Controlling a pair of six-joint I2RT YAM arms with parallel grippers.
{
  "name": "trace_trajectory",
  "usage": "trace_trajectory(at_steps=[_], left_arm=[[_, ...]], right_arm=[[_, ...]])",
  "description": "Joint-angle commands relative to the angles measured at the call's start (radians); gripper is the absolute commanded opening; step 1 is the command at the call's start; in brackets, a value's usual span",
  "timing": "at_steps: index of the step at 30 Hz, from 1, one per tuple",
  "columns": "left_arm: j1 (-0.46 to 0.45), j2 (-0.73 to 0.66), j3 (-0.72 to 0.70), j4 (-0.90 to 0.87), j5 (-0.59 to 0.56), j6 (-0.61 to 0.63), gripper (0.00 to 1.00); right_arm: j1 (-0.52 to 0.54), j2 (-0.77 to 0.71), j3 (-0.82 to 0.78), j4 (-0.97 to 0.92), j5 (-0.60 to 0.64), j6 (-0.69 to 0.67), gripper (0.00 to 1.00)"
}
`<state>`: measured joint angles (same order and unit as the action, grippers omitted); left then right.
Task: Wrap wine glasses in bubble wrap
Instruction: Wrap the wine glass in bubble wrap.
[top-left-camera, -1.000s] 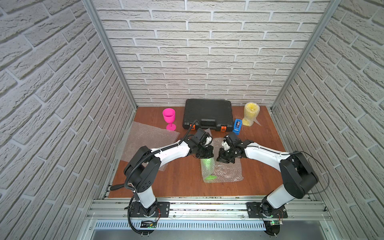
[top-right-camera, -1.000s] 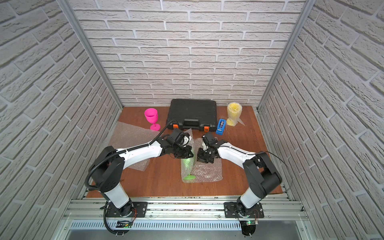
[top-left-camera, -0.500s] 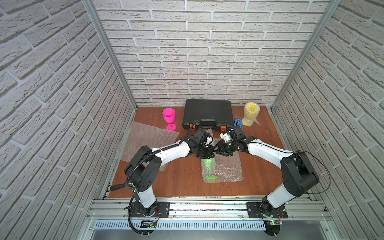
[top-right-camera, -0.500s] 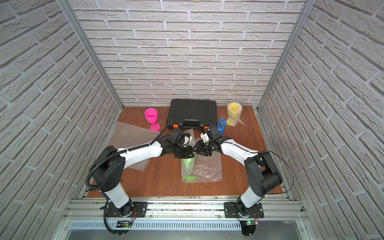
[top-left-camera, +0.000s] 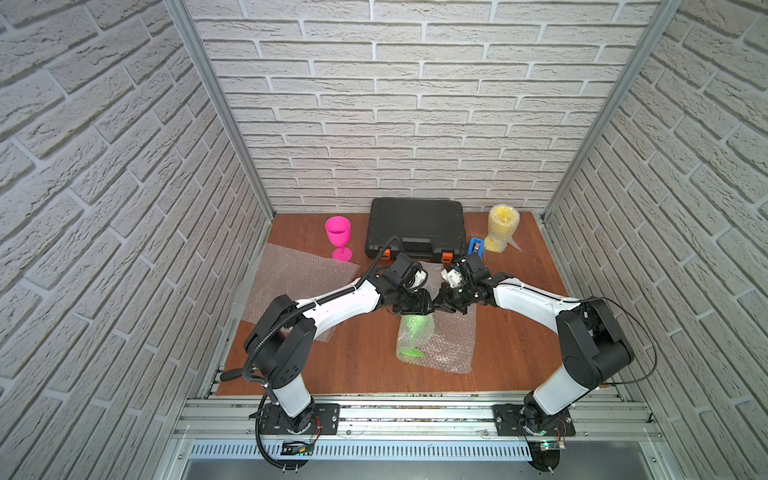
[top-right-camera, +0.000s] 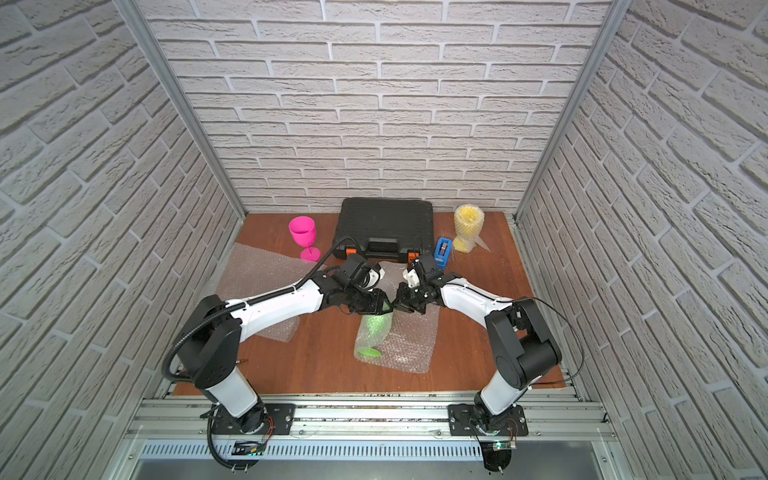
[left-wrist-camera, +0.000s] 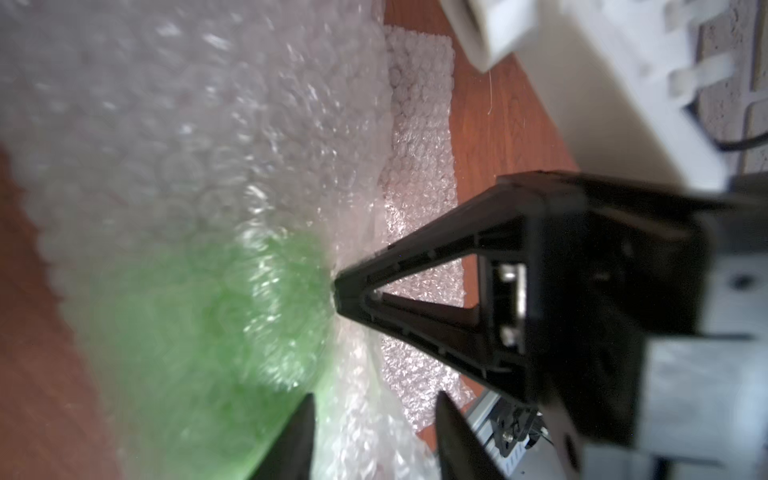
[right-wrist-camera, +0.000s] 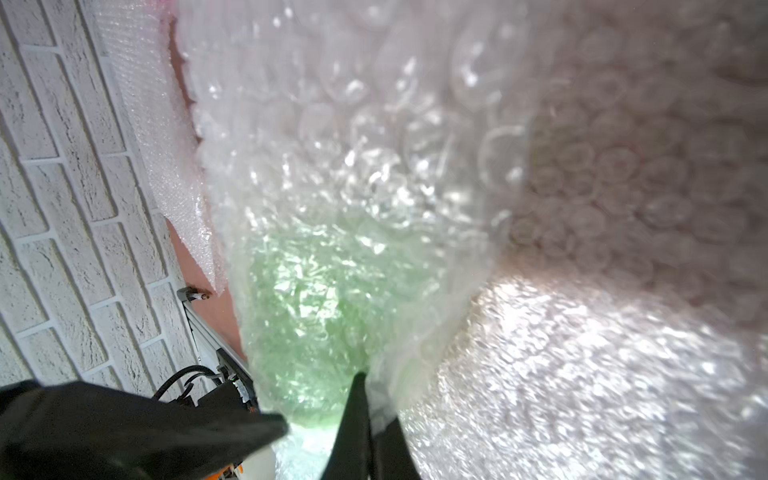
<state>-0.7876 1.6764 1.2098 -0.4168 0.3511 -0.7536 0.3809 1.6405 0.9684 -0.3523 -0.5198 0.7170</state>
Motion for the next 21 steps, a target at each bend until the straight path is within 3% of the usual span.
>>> trace_trajectory(at_steps=[1, 4, 9, 12, 16, 21], left_arm=[[-0.002, -0.023, 0.048, -0.140, -0.111, 0.038, 0.65], [-0.014, 0.010, 0.097, -0.212, -0.175, 0.061, 0.79], [-0.040, 0.111, 0.194, -0.276, -0.214, 0.088, 0.88], [-0.063, 0.184, 0.267, -0.320, -0.247, 0.099, 0.98], [-0.092, 0.284, 0.377, -0.389, -0.282, 0.115, 0.98], [-0.101, 0.351, 0.413, -0.406, -0.284, 0.103, 0.98]], right_arm=[[-0.011, -0.007, -0.025, -0.039, 0.053, -0.038, 0.03], [-0.020, -0.005, -0.029, -0.066, 0.082, -0.058, 0.02], [-0.045, -0.010, -0.048, -0.079, 0.089, -0.085, 0.02], [-0.062, -0.005, -0.052, -0.099, 0.101, -0.103, 0.02], [-0.088, -0.007, -0.060, -0.113, 0.105, -0.126, 0.03], [-0.108, -0.011, -0.068, -0.117, 0.093, -0.145, 0.02]])
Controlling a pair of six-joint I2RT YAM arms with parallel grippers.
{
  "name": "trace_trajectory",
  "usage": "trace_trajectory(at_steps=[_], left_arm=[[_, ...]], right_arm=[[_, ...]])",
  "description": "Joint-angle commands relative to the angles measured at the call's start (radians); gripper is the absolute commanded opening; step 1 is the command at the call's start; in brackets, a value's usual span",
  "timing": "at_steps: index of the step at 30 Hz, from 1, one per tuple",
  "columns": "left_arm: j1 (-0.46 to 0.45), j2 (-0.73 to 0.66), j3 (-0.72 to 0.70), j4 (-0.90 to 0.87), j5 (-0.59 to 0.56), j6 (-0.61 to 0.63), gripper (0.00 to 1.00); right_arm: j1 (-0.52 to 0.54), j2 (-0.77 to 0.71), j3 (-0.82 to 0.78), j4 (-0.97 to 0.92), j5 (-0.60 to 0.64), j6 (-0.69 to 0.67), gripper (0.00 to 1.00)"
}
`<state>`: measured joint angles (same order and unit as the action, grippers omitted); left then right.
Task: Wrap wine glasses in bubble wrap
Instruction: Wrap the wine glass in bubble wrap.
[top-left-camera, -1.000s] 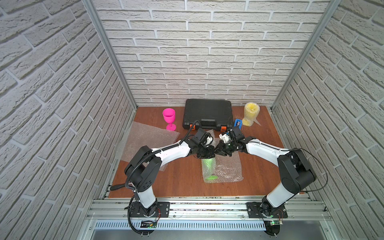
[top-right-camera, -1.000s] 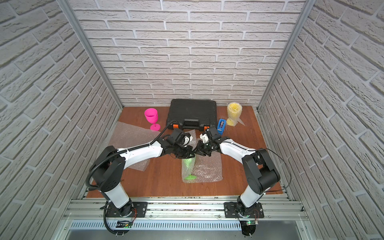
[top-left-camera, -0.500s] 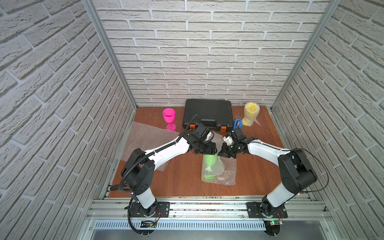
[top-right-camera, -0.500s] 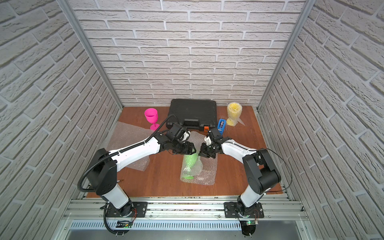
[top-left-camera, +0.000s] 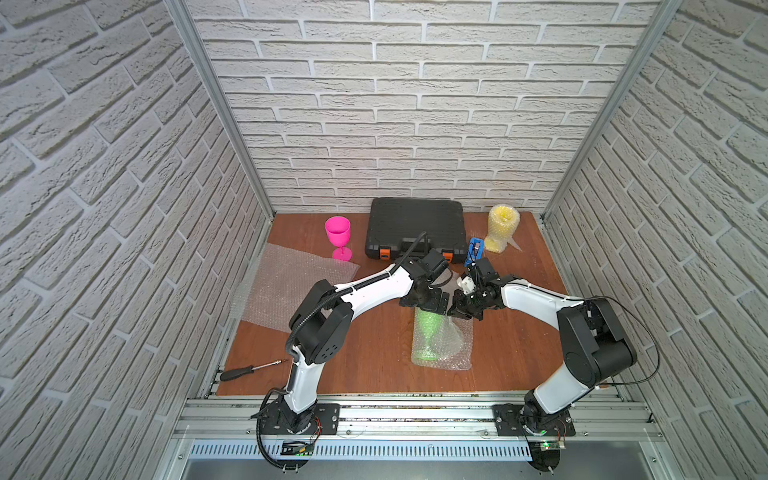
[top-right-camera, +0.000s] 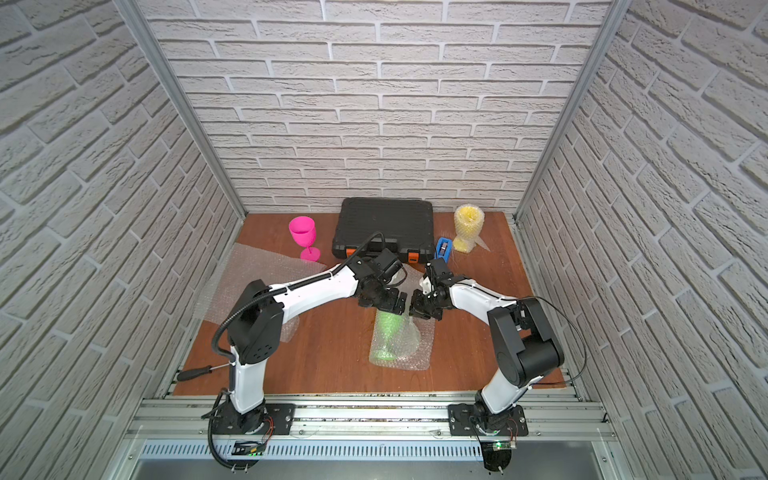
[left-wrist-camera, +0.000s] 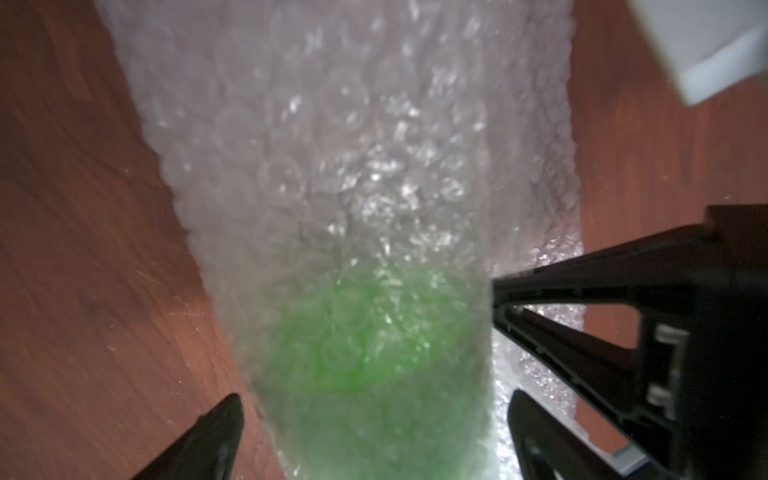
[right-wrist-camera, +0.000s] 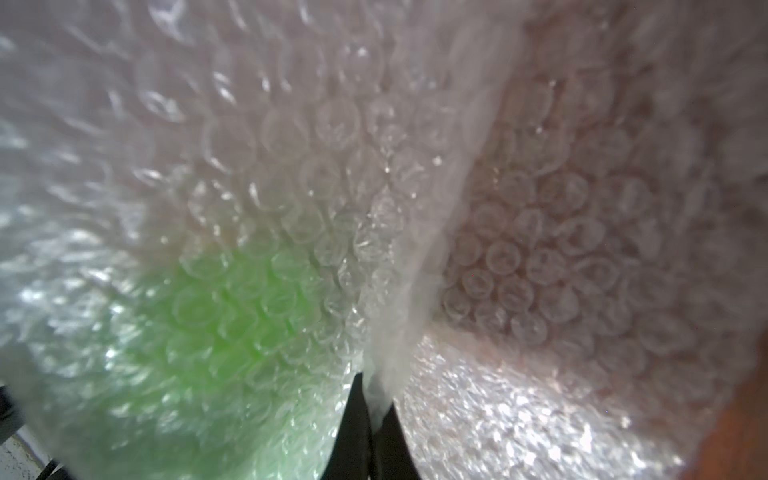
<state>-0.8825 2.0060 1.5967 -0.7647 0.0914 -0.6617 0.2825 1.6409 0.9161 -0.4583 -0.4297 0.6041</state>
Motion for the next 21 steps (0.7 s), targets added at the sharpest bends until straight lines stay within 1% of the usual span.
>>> trace_trajectory(at_steps=[1, 4, 7, 9, 12, 14, 18, 21], left_arm=[[-0.006, 0.027, 0.026, -0.058, -0.024, 0.010, 0.98], [-0.005, 0.032, 0.011, -0.036, -0.011, 0.008, 0.96], [0.005, 0.019, -0.031, 0.017, 0.008, -0.005, 0.92], [0.018, -0.006, -0.086, 0.077, 0.030, -0.023, 0.90], [0.046, -0.061, -0.191, 0.199, 0.094, -0.044, 0.87], [0.066, -0.096, -0.253, 0.275, 0.139, -0.053, 0.85], [0.112, -0.169, -0.382, 0.430, 0.228, -0.071, 0.84], [0.149, -0.216, -0.477, 0.538, 0.298, -0.084, 0.84]], right_arm=[[-0.010, -0.013, -0.017, -0.011, 0.003, -0.035, 0.03], [-0.014, -0.013, -0.016, -0.007, -0.007, -0.039, 0.03], [-0.013, -0.016, -0.004, -0.018, -0.020, -0.044, 0.08], [-0.013, -0.030, 0.005, -0.039, -0.008, -0.051, 0.16], [-0.013, -0.066, 0.026, -0.098, 0.034, -0.065, 0.30], [-0.013, -0.094, 0.039, -0.136, 0.061, -0.070, 0.36], [-0.003, -0.142, 0.035, -0.160, 0.029, -0.057, 0.37], [0.028, -0.143, 0.036, -0.166, -0.018, -0.054, 0.36]])
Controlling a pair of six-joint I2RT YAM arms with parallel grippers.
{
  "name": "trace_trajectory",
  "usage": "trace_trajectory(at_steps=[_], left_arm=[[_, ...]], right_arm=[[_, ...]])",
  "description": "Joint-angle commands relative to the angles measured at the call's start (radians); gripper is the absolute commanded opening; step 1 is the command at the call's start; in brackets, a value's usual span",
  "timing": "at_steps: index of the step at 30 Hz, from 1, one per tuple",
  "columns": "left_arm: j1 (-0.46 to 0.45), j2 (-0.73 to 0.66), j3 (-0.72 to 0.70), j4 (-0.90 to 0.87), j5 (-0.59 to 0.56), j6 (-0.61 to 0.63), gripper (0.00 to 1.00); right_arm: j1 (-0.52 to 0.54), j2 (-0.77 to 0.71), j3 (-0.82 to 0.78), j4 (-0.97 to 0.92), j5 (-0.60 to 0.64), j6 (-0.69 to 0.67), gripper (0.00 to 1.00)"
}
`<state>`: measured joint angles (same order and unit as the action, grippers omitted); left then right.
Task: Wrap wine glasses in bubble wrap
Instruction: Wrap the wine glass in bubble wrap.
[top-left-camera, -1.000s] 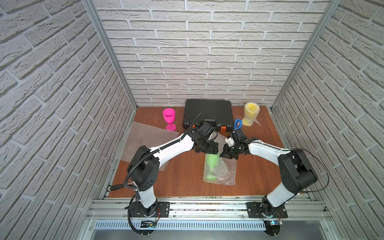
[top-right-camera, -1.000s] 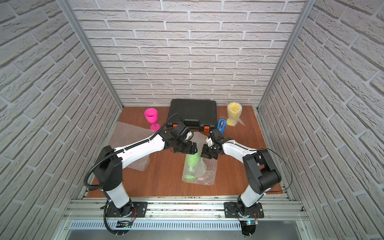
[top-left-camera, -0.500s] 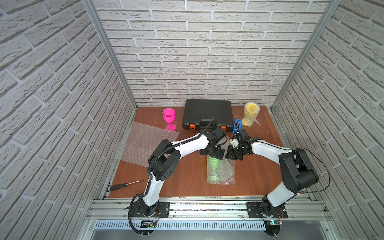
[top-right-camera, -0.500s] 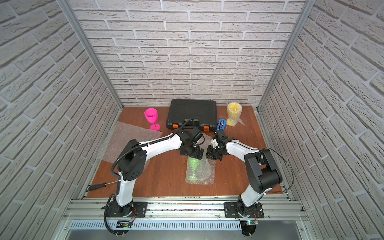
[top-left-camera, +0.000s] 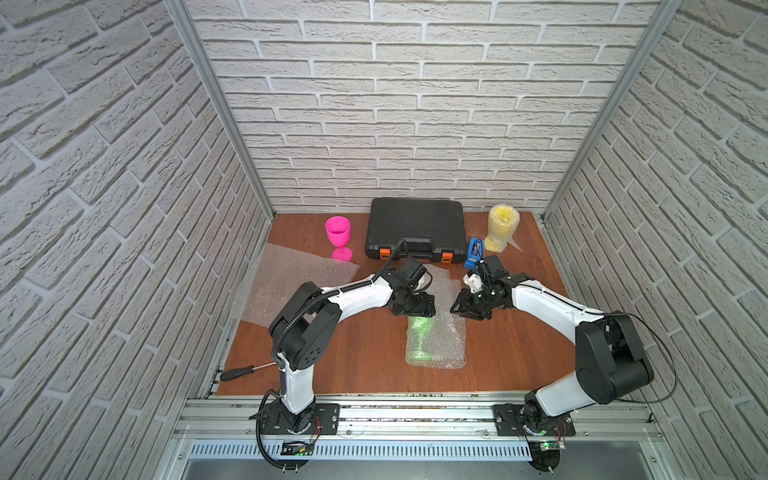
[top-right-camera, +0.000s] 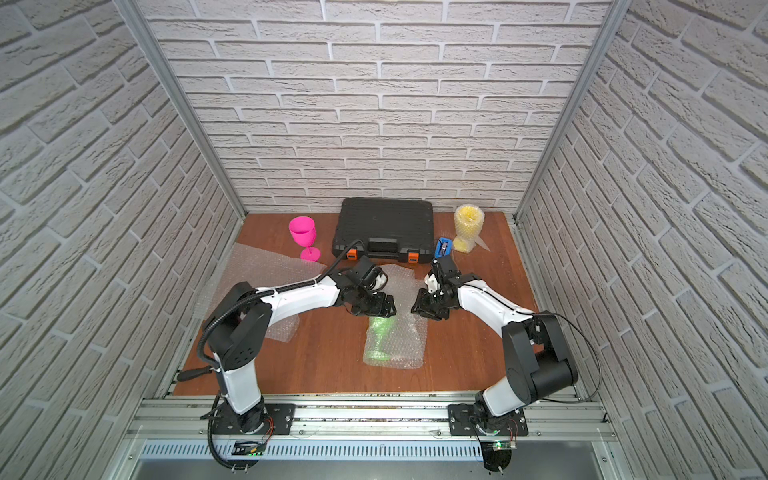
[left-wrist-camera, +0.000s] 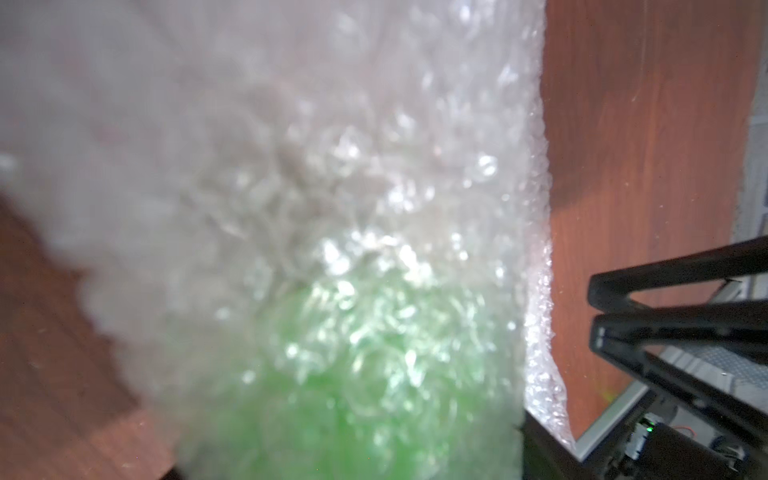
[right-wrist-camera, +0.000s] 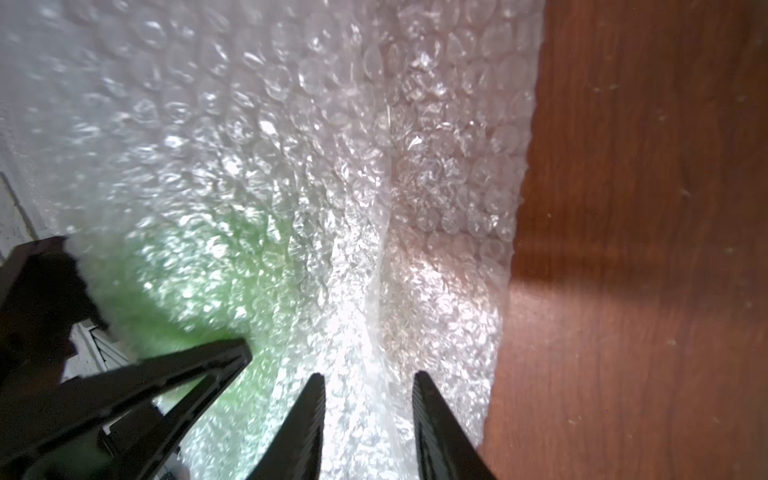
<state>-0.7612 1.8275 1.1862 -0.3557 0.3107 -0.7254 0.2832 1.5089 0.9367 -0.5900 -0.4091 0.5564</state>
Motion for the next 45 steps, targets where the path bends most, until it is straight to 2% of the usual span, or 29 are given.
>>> trace_trajectory(at_steps=[1, 10, 19, 22, 24, 28, 30, 33, 35, 39, 41, 45], left_arm=[[0.042, -0.052, -0.098, 0.168, 0.106, -0.025, 0.83], [0.182, -0.163, -0.372, 0.514, 0.314, -0.085, 0.81], [0.293, -0.194, -0.613, 0.926, 0.443, -0.242, 0.81], [0.318, -0.175, -0.665, 1.065, 0.470, -0.305, 0.80], [0.326, -0.163, -0.678, 1.097, 0.477, -0.316, 0.79], [0.322, -0.166, -0.662, 1.016, 0.455, -0.280, 0.77], [0.315, -0.186, -0.637, 0.890, 0.422, -0.215, 0.76], [0.295, -0.213, -0.576, 0.652, 0.354, -0.080, 0.76], [0.286, -0.219, -0.552, 0.571, 0.338, -0.033, 0.76], [0.281, -0.213, -0.532, 0.527, 0.341, -0.007, 0.76], [0.278, -0.212, -0.525, 0.518, 0.341, -0.002, 0.76], [0.273, -0.213, -0.509, 0.509, 0.350, 0.001, 0.76]], right_arm=[[0.045, -0.002, 0.017, -0.036, -0.054, -0.004, 0.36], [0.260, 0.144, 0.057, -0.007, -0.062, 0.079, 0.20], [0.430, 0.220, 0.082, 0.078, -0.114, 0.197, 0.18], [0.470, 0.232, 0.067, 0.146, -0.158, 0.245, 0.18], [0.492, 0.239, 0.060, 0.180, -0.179, 0.267, 0.18], [0.506, 0.253, 0.025, 0.240, -0.206, 0.307, 0.17], [0.504, 0.241, 0.011, 0.220, -0.188, 0.302, 0.18], [0.492, 0.198, 0.001, 0.172, -0.164, 0.281, 0.23], [0.472, 0.160, 0.003, 0.120, -0.133, 0.262, 0.27], [0.407, 0.102, 0.020, 0.010, -0.037, 0.217, 0.31], [0.367, 0.094, 0.034, -0.011, 0.012, 0.205, 0.29], [0.291, 0.136, 0.094, 0.022, 0.028, 0.192, 0.22]])
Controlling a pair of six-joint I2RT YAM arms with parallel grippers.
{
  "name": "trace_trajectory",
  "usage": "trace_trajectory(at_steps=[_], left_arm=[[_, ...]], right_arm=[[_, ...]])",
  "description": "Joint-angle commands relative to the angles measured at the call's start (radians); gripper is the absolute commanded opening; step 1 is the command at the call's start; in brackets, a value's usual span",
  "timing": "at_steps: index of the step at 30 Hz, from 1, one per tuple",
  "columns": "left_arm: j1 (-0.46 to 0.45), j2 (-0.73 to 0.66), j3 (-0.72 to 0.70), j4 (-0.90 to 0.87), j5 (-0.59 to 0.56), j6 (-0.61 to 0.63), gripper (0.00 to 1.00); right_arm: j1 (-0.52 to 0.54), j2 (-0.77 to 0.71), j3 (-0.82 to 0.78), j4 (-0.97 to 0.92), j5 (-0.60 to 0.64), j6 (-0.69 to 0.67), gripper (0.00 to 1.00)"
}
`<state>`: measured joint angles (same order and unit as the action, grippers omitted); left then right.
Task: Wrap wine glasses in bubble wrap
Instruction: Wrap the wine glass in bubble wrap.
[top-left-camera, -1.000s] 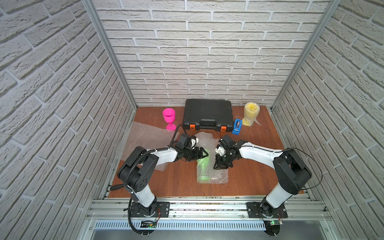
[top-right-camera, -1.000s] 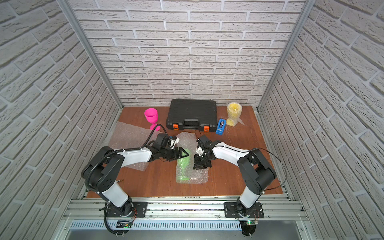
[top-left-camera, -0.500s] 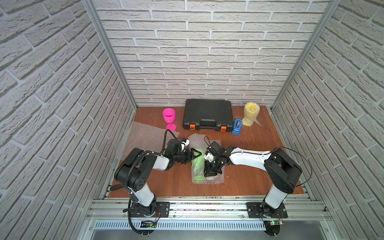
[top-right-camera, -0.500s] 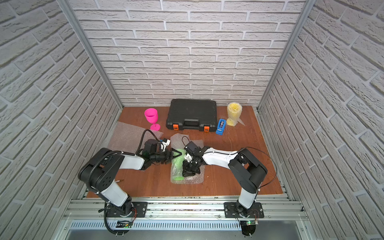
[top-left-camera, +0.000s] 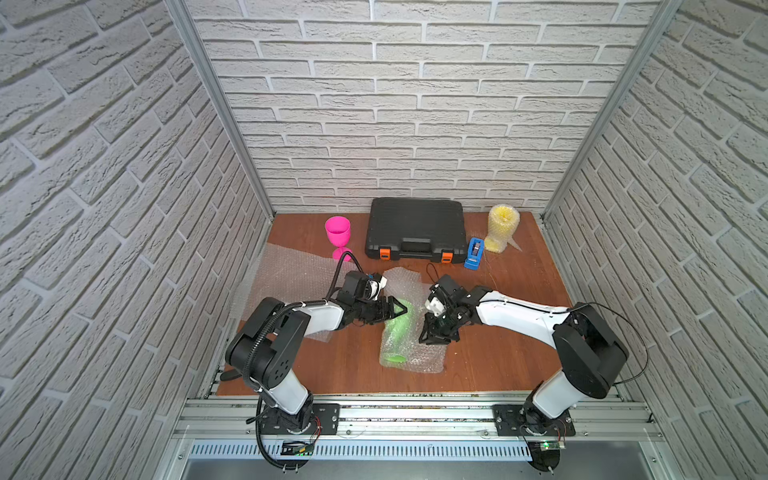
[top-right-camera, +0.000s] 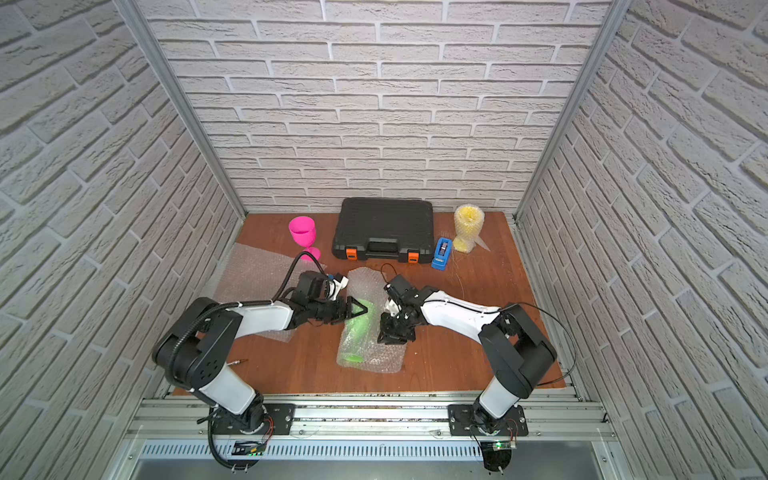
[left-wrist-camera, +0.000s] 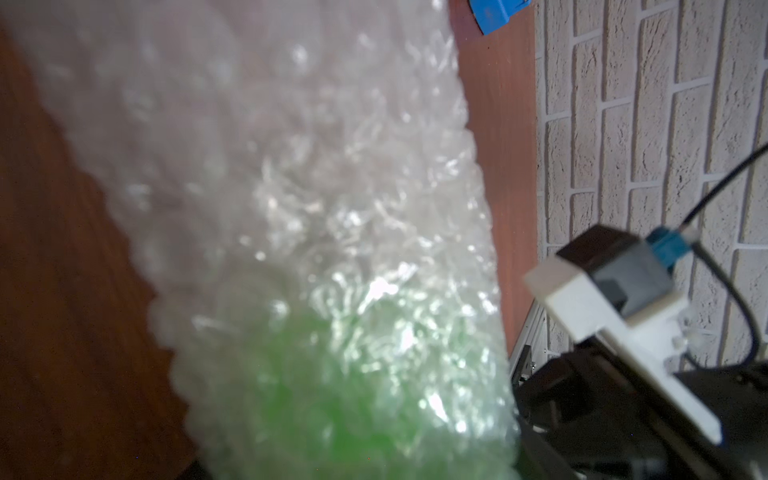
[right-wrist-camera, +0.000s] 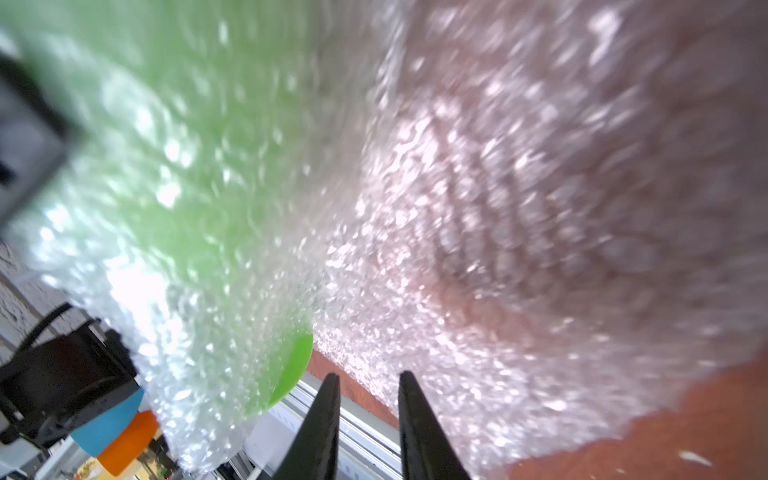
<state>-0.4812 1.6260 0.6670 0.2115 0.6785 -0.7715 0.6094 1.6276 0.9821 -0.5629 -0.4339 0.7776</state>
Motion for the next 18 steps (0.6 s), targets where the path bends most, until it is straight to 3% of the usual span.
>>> trace_trajectory(at_steps=[1, 12, 18], left_arm=[[-0.008, -0.015, 0.012, -0.058, -0.016, 0.047, 0.76], [-0.014, -0.037, 0.034, -0.087, -0.014, 0.055, 0.76], [-0.068, -0.044, 0.115, -0.266, -0.135, 0.122, 0.77]], right_arm=[[-0.050, 0.041, 0.067, 0.011, 0.044, -0.031, 0.21], [-0.102, 0.310, 0.210, 0.230, -0.119, 0.035, 0.13], [-0.102, 0.338, 0.131, 0.550, -0.302, 0.146, 0.12]])
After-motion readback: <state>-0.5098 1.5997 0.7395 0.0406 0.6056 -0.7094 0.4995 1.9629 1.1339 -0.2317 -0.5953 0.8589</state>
